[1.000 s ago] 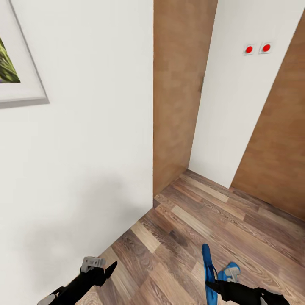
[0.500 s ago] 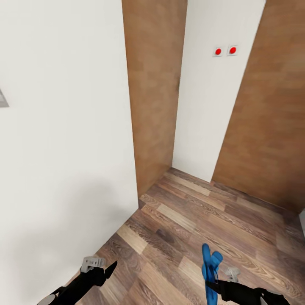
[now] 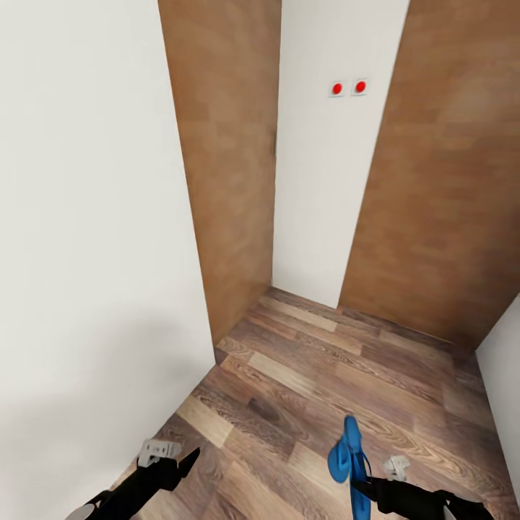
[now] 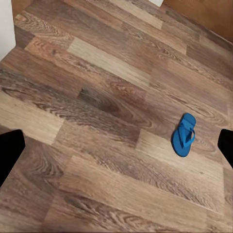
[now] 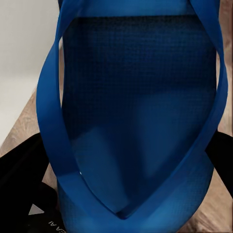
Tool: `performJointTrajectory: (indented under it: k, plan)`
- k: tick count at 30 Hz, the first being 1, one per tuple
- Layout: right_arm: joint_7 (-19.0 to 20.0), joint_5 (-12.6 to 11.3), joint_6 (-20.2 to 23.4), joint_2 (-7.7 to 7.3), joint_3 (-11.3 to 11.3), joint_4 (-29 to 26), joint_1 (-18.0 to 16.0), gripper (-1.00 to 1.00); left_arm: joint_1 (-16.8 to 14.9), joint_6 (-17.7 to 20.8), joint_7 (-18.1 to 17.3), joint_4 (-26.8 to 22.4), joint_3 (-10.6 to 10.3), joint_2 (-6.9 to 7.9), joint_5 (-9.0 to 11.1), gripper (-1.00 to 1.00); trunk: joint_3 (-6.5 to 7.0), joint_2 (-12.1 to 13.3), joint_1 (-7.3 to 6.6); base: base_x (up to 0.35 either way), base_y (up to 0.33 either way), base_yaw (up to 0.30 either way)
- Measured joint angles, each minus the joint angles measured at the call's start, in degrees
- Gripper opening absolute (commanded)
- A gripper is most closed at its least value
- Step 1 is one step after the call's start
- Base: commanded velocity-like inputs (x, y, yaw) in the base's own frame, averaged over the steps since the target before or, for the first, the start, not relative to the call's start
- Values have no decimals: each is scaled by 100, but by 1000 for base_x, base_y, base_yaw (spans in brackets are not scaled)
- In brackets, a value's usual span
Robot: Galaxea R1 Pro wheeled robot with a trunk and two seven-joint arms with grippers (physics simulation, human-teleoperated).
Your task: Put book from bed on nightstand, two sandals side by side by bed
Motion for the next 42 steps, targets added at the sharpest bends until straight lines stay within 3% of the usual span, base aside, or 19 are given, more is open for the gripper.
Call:
performJointTrajectory:
  k: [10,16,42]
  plan:
    - [-7,2,0,0,1,-1,0,-100,0,0,-3,4,-2,0,0,100,0,0,0,310,0,-5]
    - [-4,-3,0,0,-1,2,0,-100,-1,0,-7,4,-3,0,0,100,0,0,3,61,0,-53]
    - [0,-4,1,0,-1,1,0,-100,-1,0,-7,5,-3,0,-9,100,59,0,3,1,0,-258]
